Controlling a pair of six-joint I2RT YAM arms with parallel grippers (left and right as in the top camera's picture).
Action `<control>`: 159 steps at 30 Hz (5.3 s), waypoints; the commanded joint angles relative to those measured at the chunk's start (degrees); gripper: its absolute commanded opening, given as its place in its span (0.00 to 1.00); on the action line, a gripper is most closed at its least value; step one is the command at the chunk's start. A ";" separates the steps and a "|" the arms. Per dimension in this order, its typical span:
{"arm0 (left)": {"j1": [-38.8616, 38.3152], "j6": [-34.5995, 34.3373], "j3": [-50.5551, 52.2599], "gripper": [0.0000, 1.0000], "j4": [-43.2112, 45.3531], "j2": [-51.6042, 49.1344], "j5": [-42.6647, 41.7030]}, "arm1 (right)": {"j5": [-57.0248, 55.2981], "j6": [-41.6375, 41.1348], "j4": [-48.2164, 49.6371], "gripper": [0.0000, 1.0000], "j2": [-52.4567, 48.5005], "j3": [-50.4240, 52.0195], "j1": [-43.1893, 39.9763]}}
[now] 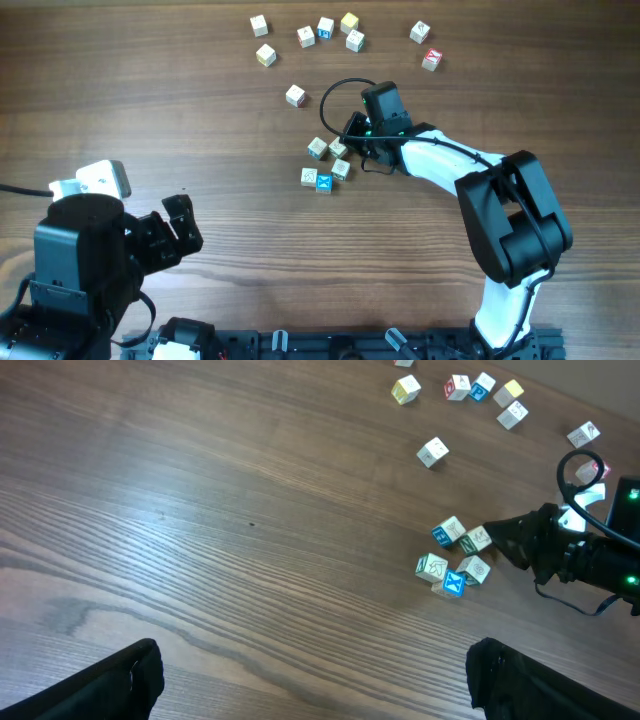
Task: Form a circle
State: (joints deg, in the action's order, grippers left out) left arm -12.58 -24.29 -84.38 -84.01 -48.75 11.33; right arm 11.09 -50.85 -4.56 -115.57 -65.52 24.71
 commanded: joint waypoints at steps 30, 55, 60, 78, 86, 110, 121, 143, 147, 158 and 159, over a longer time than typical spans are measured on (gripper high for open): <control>0.37 -0.33 0.04 1.00 0.15 0.07 0.74 | 0.85 -6.38 -20.11 0.05 0.50 -0.79 -3.85; 0.37 -0.33 0.04 1.00 0.13 0.07 0.74 | 6.80 -9.73 -32.28 0.04 0.50 -0.79 3.85; 0.39 -0.33 0.04 1.00 0.13 0.07 0.74 | 8.26 -9.68 -32.06 0.05 0.50 -0.79 3.91; 0.37 -0.33 0.04 1.00 0.13 0.07 0.74 | 6.88 -9.75 -28.06 0.05 0.50 -0.79 4.92; 0.37 -0.33 0.04 1.00 0.13 0.07 0.74 | 6.73 -9.77 -27.02 0.05 0.50 -0.79 4.90; 0.37 -0.33 0.04 1.00 0.13 0.07 0.74 | -2.86 -10.75 -33.44 0.05 5.66 -0.81 10.32; 0.37 -0.33 0.04 1.00 0.13 0.07 0.74 | -2.51 -4.17 -24.52 0.04 5.73 -0.81 10.75; 0.37 -0.33 0.04 1.00 0.13 0.07 0.74 | 3.08 7.21 -8.83 0.05 5.53 -0.79 13.38; 0.37 -0.33 0.04 1.00 0.15 0.07 0.74 | 9.01 10.14 -4.02 0.05 5.53 -0.79 13.38; 0.37 -0.33 0.04 1.00 0.15 0.07 0.74 | 10.97 14.69 -4.04 0.07 5.31 -0.79 14.36; 0.39 -0.33 0.04 1.00 0.15 0.07 0.74 | 10.86 15.39 -4.22 0.08 5.31 -0.79 14.88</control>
State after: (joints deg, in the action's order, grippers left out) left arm -12.58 -24.29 -84.38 -83.99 -48.75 11.33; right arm 19.92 -39.00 -8.69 -110.76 -66.74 38.04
